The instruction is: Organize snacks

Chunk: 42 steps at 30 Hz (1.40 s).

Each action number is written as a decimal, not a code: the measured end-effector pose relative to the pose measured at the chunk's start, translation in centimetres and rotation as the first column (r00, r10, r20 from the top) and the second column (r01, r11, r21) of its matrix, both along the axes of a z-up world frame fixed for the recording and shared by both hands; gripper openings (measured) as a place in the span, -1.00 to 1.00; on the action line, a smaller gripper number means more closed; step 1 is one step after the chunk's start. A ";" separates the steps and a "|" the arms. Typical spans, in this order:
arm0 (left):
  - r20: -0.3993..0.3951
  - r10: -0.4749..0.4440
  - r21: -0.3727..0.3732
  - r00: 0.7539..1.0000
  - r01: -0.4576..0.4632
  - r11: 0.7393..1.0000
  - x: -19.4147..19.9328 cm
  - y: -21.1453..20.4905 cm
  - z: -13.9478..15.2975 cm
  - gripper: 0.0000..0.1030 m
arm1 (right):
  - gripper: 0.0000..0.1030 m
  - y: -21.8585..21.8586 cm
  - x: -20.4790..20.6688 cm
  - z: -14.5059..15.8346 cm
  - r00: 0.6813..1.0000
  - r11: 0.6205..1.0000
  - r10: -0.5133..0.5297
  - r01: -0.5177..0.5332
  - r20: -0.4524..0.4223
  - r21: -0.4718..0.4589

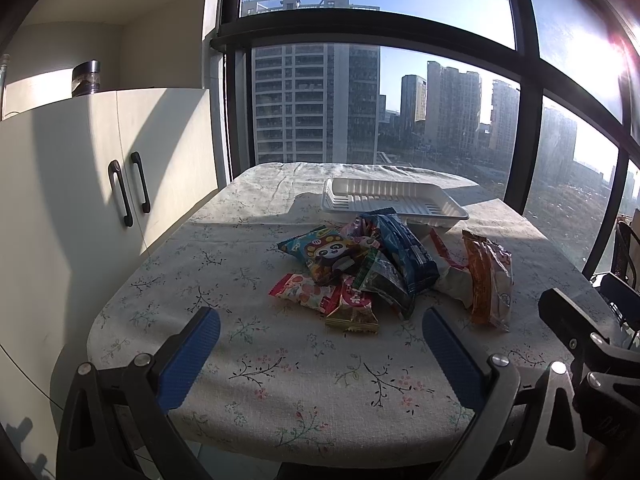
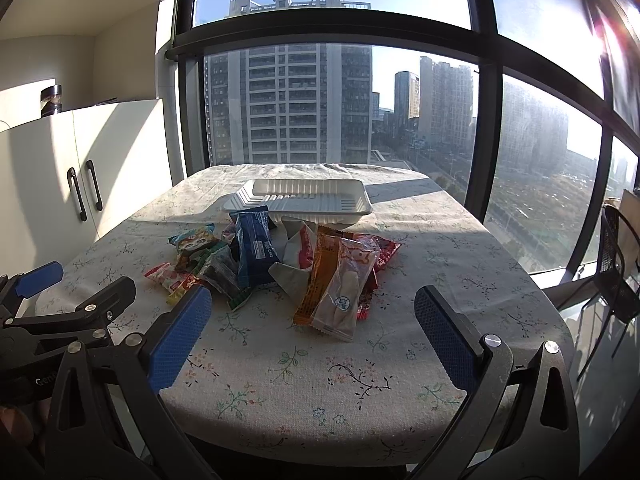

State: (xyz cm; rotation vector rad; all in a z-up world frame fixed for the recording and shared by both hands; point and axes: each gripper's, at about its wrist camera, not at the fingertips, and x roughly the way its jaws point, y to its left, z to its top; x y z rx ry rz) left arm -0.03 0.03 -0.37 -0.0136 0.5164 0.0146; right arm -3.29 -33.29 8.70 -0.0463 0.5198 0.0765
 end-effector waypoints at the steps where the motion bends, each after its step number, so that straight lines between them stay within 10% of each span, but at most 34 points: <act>1: 0.000 0.000 0.001 1.000 0.000 1.000 0.0 0.0 0.0 1.00 | 0.99 0.0 0.0 0.0 1.000 1.000 0.000 0.000 0.001 0.000; 42: -0.009 -0.002 0.001 1.000 0.002 1.000 0.0 -0.3 -0.2 1.00 | 0.99 0.2 0.0 0.1 1.000 1.000 0.002 -0.002 -0.003 0.001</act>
